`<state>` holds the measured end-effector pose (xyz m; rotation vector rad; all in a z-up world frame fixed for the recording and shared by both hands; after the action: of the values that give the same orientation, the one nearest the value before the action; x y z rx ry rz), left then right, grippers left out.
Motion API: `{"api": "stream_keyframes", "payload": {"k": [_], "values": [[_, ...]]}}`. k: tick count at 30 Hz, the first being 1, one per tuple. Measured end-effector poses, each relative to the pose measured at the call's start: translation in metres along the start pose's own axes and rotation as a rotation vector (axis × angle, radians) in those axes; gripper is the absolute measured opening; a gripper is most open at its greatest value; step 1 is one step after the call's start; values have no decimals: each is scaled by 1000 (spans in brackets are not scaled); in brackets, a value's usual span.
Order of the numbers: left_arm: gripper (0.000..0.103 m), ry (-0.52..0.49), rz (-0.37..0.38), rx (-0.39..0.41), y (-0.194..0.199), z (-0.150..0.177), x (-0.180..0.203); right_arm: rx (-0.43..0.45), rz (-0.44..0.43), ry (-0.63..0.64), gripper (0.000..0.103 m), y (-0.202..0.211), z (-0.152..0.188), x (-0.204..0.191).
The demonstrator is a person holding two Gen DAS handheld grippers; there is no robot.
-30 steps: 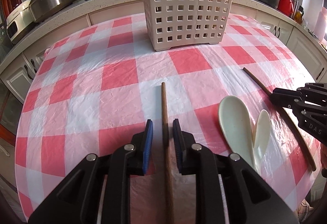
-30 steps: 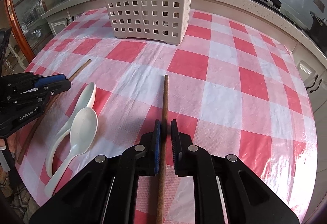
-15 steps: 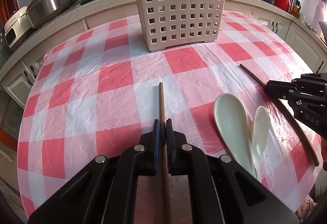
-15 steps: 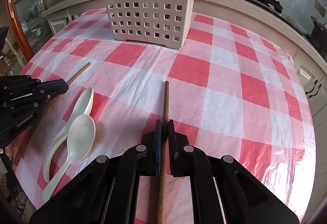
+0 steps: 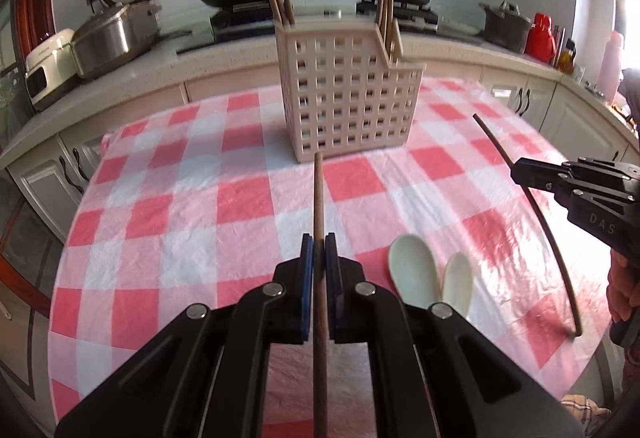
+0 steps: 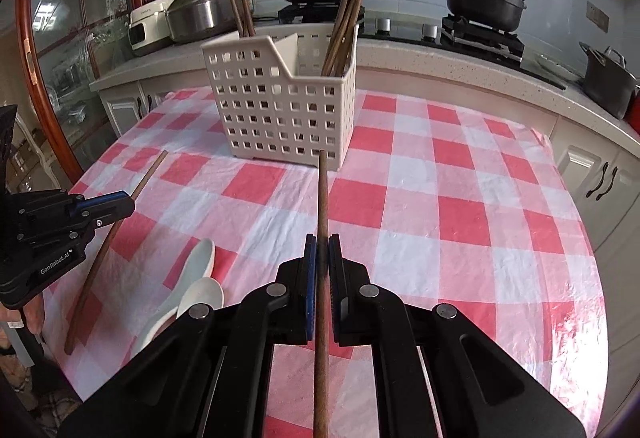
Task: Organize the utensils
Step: 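Lift the chopstick in the left tool to the basket while the right tool carries its chopstick there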
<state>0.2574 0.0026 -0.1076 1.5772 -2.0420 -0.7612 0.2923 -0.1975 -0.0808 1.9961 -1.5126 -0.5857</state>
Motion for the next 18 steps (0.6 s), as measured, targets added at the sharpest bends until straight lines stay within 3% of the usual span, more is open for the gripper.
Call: {"api": "stream_keyframes", "payload": {"k": [9,18], "values": [[6,20,-8,168,62,-21,-1,133,-10,-2,6,51,-22,-7],[6,3,-33,292,104,-22,4,201,-22,27,6,85,-26,-17]]}}
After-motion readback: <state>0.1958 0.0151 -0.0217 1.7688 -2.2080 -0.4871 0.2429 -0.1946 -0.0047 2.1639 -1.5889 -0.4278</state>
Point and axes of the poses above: each gripper's, at about its wrist camera, not at the fingertips, and y roughly against the way its jaws point, x to its right, z to its underside, the point moved 5 cm from there along -y, roughly the way its jaws point, and after that the axes turned 3 degrees about z, right-handed, at the moved point
